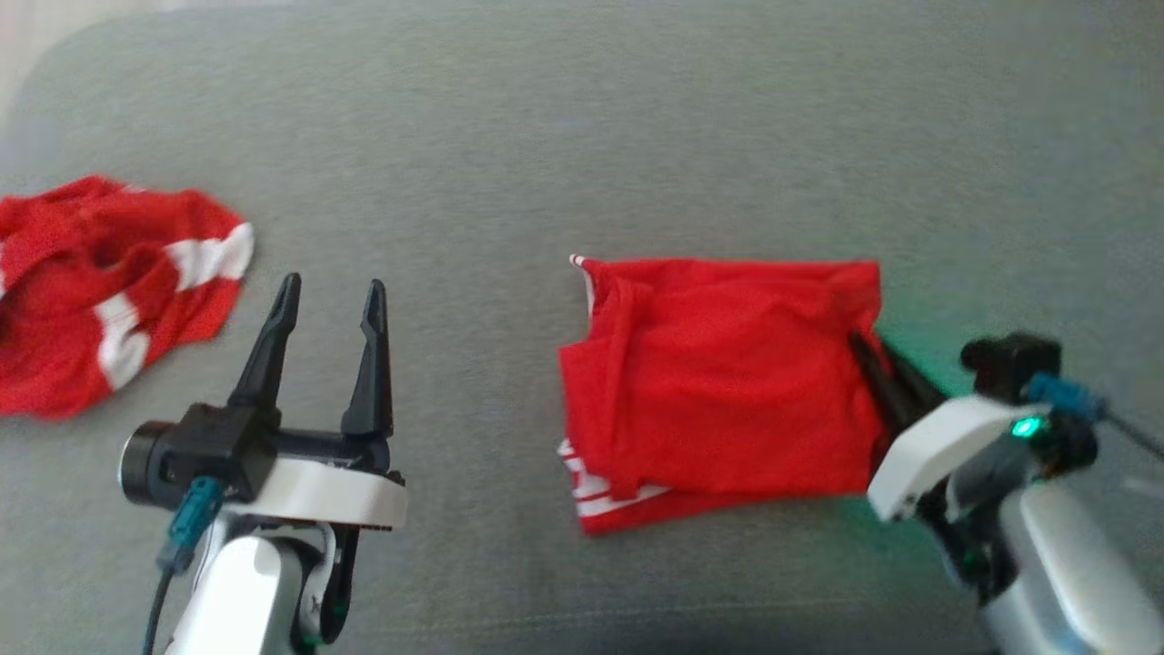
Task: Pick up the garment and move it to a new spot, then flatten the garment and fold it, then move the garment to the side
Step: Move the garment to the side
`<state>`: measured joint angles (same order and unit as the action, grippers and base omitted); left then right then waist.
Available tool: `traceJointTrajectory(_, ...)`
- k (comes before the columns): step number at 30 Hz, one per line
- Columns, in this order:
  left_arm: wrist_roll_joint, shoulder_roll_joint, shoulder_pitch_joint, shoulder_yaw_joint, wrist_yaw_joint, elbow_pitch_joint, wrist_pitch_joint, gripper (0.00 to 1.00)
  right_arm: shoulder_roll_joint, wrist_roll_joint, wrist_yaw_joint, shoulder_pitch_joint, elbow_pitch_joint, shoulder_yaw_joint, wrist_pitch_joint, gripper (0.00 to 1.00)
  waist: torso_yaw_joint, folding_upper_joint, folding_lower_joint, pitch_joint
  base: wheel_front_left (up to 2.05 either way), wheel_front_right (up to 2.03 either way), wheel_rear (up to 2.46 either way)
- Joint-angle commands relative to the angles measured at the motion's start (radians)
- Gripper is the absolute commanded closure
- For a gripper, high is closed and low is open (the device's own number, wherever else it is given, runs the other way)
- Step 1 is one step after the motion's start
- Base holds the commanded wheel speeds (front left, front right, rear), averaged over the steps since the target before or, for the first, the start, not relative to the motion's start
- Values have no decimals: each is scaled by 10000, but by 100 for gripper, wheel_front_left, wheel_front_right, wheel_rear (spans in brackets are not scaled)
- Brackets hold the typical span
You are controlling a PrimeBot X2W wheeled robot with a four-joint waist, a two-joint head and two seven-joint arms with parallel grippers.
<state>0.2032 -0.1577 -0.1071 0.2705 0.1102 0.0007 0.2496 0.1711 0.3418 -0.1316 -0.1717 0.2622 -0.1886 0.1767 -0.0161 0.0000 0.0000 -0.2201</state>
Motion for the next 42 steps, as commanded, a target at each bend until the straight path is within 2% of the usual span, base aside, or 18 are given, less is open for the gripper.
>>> traceJointTrajectory(1,-133,-101,-386,-423,-49,-365,121,0,309,-47,9,-620,-424,-127,-10,100,631,0,0,-101,0,0,0)
traceJointTrajectory(6,-293,-138,-778,-335,-230,-486,121,0,1372,-130,9,-1779,-323,180,89,100,1460,0,0,-465,0,0,0)
traceJointTrajectory(13,-576,-161,-1576,-18,-549,-628,121,0,2917,-125,9,-3111,-63,811,186,100,2126,0,0,-1112,0,0,0)
traceJointTrajectory(24,-946,-226,-2739,447,-893,-792,120,0,4023,-892,9,-4302,325,1333,450,100,2501,0,0,-2459,0,0,0)
traceJointTrajectory(31,-1177,-278,-3442,686,-1092,-1200,121,0,4191,-1674,9,-4444,49,2215,653,100,2571,0,0,-3327,0,0,0)
traceJointTrajectory(42,-1317,-182,-4381,1039,-1375,-1126,121,0,3617,-3066,9,-4936,705,3533,135,100,2399,0,0,-4241,0,0,0)
